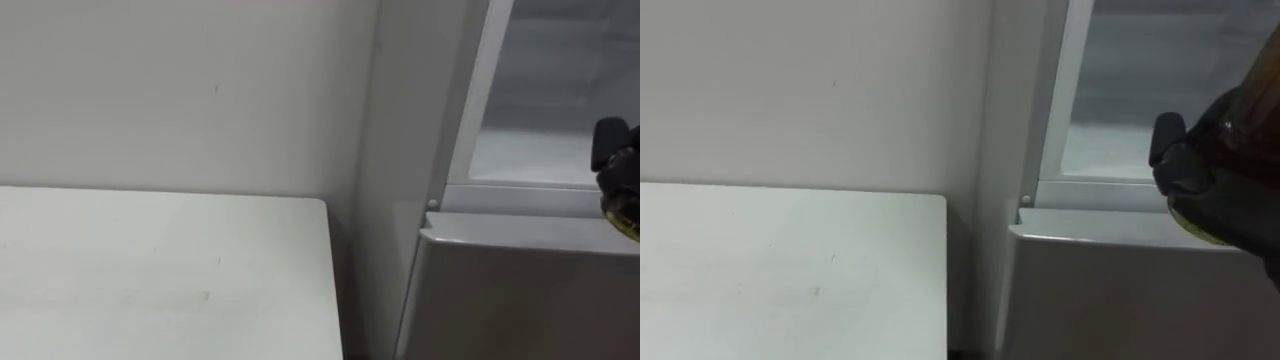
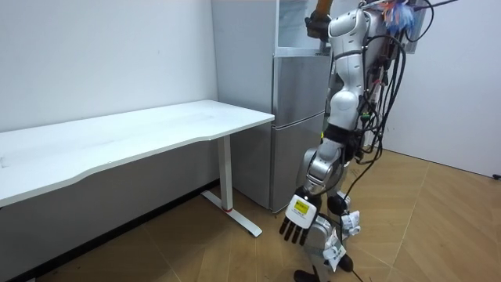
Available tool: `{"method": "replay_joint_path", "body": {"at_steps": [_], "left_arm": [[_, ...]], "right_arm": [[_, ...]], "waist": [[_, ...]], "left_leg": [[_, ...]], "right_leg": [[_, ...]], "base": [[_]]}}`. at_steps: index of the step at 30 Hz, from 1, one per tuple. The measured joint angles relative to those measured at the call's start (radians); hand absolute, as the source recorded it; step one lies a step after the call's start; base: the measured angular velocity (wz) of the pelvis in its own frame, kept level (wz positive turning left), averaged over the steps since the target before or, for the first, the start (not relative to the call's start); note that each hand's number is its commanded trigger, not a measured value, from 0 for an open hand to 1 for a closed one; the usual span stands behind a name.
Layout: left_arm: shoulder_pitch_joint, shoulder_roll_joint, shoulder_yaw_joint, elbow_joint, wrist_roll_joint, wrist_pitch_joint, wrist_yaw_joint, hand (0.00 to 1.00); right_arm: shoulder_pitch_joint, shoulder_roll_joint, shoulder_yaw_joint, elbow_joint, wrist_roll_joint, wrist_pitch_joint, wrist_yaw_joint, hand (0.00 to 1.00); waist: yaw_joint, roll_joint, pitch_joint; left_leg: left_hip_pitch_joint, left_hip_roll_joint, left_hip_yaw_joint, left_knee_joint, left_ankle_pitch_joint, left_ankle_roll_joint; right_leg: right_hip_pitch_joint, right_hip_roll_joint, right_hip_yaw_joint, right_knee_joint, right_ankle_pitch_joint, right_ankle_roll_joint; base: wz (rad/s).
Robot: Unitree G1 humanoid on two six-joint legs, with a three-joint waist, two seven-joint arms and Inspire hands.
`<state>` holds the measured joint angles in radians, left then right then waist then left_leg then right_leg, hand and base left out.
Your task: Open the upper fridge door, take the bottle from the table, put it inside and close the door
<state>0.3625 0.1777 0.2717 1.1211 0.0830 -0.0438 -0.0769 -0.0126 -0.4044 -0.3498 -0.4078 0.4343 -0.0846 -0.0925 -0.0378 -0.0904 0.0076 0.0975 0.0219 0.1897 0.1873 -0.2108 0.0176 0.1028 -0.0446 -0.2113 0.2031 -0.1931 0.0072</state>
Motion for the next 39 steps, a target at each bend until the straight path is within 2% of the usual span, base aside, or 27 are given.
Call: {"method": "replay_joint_path", "body": {"at_steps": [6, 12, 15, 20, 26, 31, 35, 39], "left_arm": [[-0.005, 0.000, -0.002, -0.003, -0.004, 0.000, 0.000, 0.00], [-0.024, 0.002, -0.004, -0.005, -0.007, 0.001, -0.001, 0.00], [-0.023, 0.003, -0.004, -0.007, -0.002, 0.010, -0.001, 0.00], [-0.016, 0.006, 0.000, -0.031, 0.009, 0.041, -0.001, 0.00], [-0.015, 0.009, 0.000, -0.081, 0.030, 0.056, -0.002, 0.00], [-0.015, 0.013, 0.000, -0.085, 0.029, 0.065, -0.001, 0.00], [-0.013, 0.013, -0.002, -0.090, 0.028, 0.089, -0.001, 0.00], [-0.012, 0.013, -0.002, -0.091, 0.027, 0.094, 0.006, 0.00]], "right_arm": [[-0.030, -0.030, -0.005, 0.129, 0.002, 0.001, -0.050, 1.00], [-0.130, -0.041, 0.000, 0.262, 0.009, 0.022, -0.143, 1.00], [-0.190, -0.070, 0.011, 0.364, 0.015, 0.026, -0.184, 1.00], [-0.250, -0.082, 0.013, 0.437, 0.030, 0.080, -0.233, 1.00], [-0.292, -0.126, 0.016, 0.438, 0.032, 0.123, -0.249, 1.00], [-0.336, -0.150, 0.017, 0.447, 0.044, 0.123, -0.254, 1.00], [-0.407, -0.151, 0.050, 0.544, 0.075, 0.130, -0.258, 1.00], [-0.417, -0.151, 0.062, 0.594, 0.103, 0.150, -0.255, 1.00]], "waist": [[0.017, -0.003, -0.0008], [0.043, -0.001, -0.0022], [0.046, -0.003, -0.0020], [0.049, -0.009, -0.0055], [0.059, -0.009, -0.0063], [0.067, -0.011, -0.0063], [0.070, -0.011, -0.0069], [0.075, -0.010, -0.0073]], "left_leg": [[-0.010, 0.002, -0.001, 0.014, -0.003, 0.001], [-0.017, 0.002, -0.002, 0.014, -0.003, 0.001], [-0.019, 0.001, -0.002, 0.014, -0.003, 0.001], [-0.034, 0.002, -0.012, 0.019, -0.002, 0.001], [-0.036, 0.001, -0.020, 0.019, -0.002, 0.001], [-0.036, 0.000, -0.030, 0.026, -0.002, 0.001], [-0.036, 0.001, -0.032, 0.031, -0.002, 0.000], [-0.042, 0.000, -0.042, 0.037, -0.002, 0.000]], "right_leg": [[-0.004, -0.001, -0.008, 0.001, 0.000, 0.000], [-0.013, 0.000, -0.006, 0.003, 0.000, 0.000], [-0.013, -0.001, -0.006, 0.003, 0.000, 0.000], [-0.020, -0.001, -0.016, 0.004, 0.000, 0.000], [-0.016, -0.005, -0.042, 0.003, 0.000, 0.000], [-0.006, -0.005, -0.053, 0.000, 0.000, 0.000], [-0.005, -0.005, -0.055, 0.001, 0.000, 0.000], [-0.005, -0.006, -0.066, 0.002, 0.000, 0.000]], "base": [[0.02], [0.00], [0.00], [0.05], [0.06], [0.06], [0.01], [0.08]]}}
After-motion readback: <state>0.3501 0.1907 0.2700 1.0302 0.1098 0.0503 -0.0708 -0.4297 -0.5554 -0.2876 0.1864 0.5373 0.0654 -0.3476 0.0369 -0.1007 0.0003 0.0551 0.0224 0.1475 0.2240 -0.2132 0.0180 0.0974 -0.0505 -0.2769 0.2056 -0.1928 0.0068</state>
